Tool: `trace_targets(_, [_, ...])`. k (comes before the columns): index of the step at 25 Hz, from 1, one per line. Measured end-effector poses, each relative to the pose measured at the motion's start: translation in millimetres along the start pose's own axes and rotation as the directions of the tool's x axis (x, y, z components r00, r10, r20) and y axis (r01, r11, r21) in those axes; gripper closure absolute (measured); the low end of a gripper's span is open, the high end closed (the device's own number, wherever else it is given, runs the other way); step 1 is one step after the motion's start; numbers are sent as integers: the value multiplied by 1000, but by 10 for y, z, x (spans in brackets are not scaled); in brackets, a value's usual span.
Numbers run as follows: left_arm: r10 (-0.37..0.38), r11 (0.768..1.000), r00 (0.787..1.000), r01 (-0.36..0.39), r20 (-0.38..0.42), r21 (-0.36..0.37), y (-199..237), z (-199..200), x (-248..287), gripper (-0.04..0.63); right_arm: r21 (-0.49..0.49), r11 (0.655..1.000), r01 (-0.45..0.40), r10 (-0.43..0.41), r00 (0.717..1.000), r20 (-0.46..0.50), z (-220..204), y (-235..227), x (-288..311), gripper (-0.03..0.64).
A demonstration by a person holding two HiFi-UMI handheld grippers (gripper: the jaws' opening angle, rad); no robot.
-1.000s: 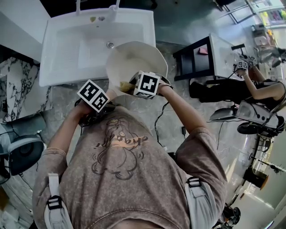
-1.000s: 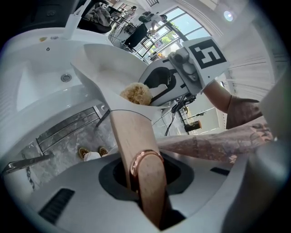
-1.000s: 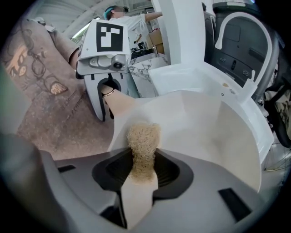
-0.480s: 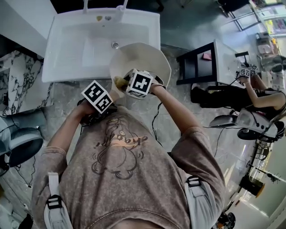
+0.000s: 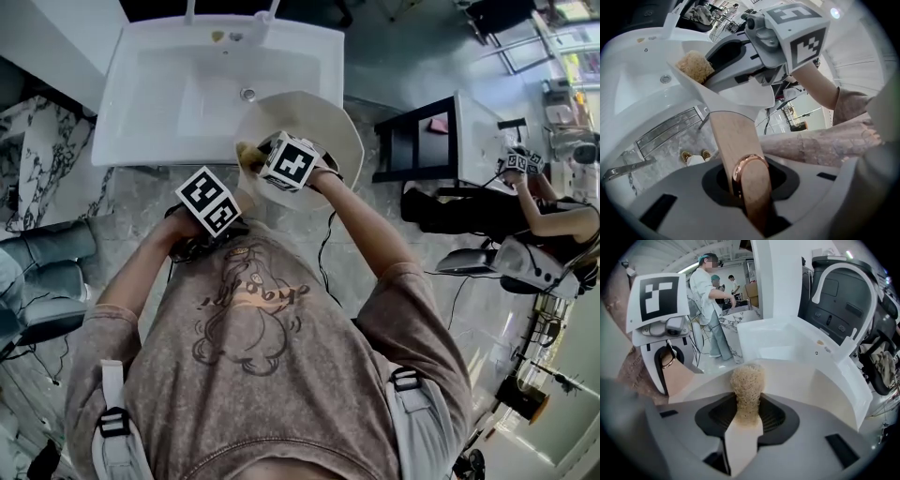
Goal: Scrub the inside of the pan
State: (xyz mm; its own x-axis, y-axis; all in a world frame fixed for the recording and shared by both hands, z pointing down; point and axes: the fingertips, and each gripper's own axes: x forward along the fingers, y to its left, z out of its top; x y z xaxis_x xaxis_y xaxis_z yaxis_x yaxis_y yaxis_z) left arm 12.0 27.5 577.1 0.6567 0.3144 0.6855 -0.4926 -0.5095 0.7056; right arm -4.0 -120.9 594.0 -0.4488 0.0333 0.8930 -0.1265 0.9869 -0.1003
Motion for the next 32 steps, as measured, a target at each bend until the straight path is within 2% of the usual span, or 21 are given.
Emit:
trace_targets(12, [-20,1000,1000,20,4,-8,-65,32,-41,497,44,996,78,-77,997,-20,46,-404,77,463])
trace_targets(19, [-19,1000,1000,19,-3,-6,-47,8,-35,497,77,982,173,-170,985,-42,-26,-709,117,462])
trace_targets(27, [-26,1000,1000,26,-3,-15,-51,7,-33,497,81,967,241,-237,970,-55,-94,-1011,97,462])
trace_targets(32, [-31,999,1000,31,4,-22,-51,17,-28,500,82,963,258,-250,964,-89,-197,-1138,69,462])
